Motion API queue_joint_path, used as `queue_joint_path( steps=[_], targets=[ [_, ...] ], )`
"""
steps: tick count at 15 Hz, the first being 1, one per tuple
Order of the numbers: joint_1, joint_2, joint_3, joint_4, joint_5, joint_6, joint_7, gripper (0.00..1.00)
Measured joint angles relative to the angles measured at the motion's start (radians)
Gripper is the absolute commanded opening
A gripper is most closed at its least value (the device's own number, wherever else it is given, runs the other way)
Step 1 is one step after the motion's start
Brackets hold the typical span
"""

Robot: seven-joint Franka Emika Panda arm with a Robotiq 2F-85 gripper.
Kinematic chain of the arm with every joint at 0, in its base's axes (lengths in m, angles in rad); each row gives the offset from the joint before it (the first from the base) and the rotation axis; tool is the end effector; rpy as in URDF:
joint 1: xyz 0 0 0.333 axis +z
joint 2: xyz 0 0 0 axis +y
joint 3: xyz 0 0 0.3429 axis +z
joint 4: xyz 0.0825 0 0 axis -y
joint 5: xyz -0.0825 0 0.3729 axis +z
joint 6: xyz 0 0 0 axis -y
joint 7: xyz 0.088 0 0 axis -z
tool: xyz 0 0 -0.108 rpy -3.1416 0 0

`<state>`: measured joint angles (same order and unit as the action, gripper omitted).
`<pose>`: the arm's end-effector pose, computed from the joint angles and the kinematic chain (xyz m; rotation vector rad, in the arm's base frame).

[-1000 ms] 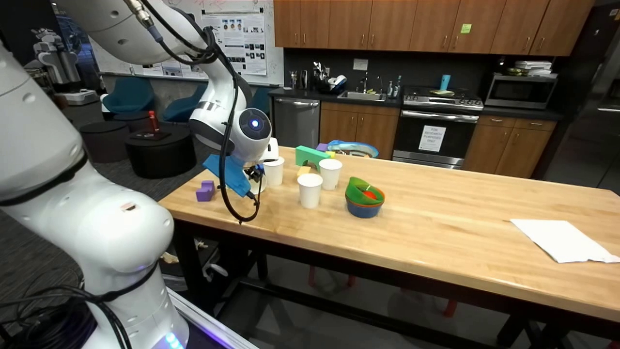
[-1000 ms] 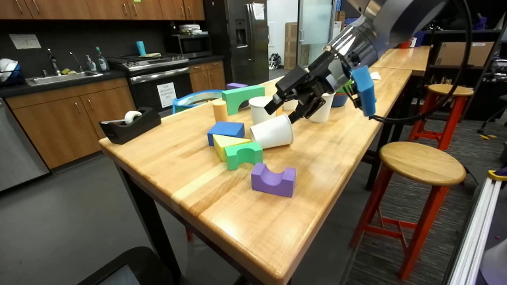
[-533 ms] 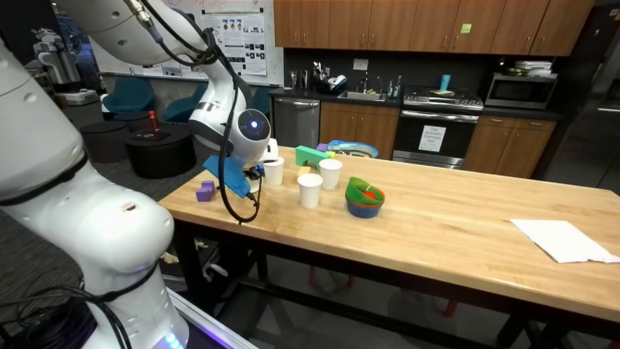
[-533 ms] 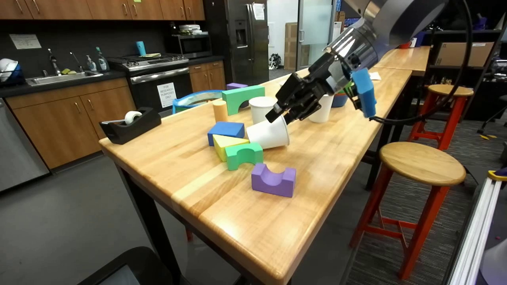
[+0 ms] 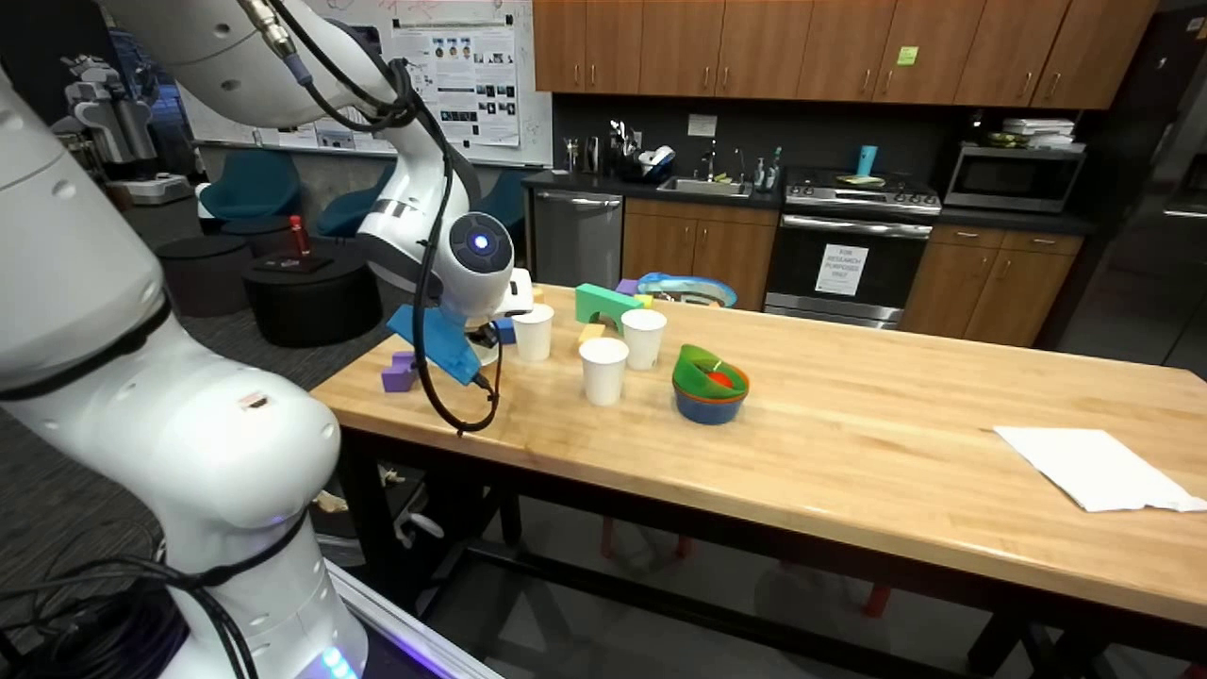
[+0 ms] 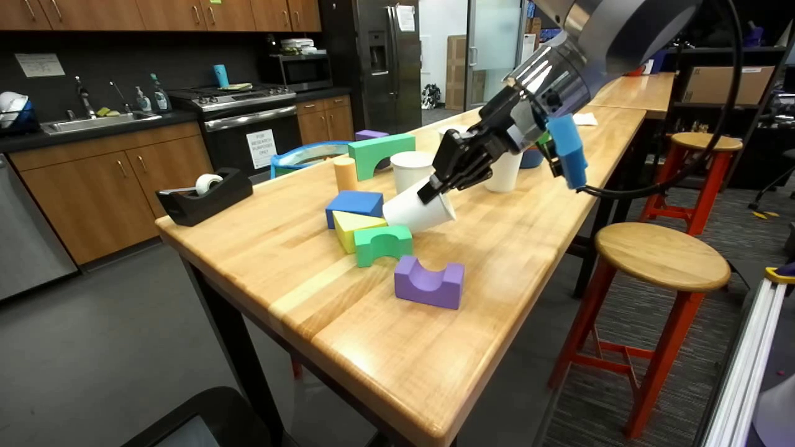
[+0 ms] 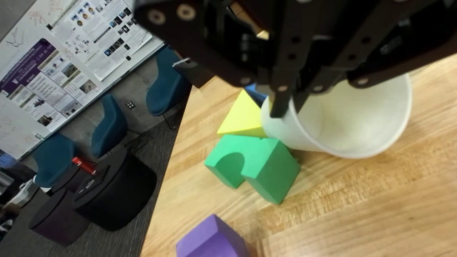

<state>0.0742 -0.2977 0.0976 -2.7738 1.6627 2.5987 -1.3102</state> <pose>0.3554 0.0404 0.3331 -2.3966 -0.0204 -0.6925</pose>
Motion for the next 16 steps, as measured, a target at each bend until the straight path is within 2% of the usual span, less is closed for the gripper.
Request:
queue_joint_path(
  steps=[5, 9, 11, 13, 16],
  targets=[
    [0.012, -0.012, 0.027, 0.003, -0.030, 0.082, 0.024, 0.01],
    [0.022, -0.045, 0.103, 0.003, -0.216, 0.242, 0.225, 0.01],
    [0.022, -0.049, 0.139, 0.002, -0.371, 0.302, 0.386, 0.01],
    [-0.045, -0.047, 0.216, 0.002, -0.549, 0.307, 0.565, 0.01],
    [-0.266, -0.060, 0.379, 0.004, -0.832, 0.202, 0.817, 0.01]
  ],
)
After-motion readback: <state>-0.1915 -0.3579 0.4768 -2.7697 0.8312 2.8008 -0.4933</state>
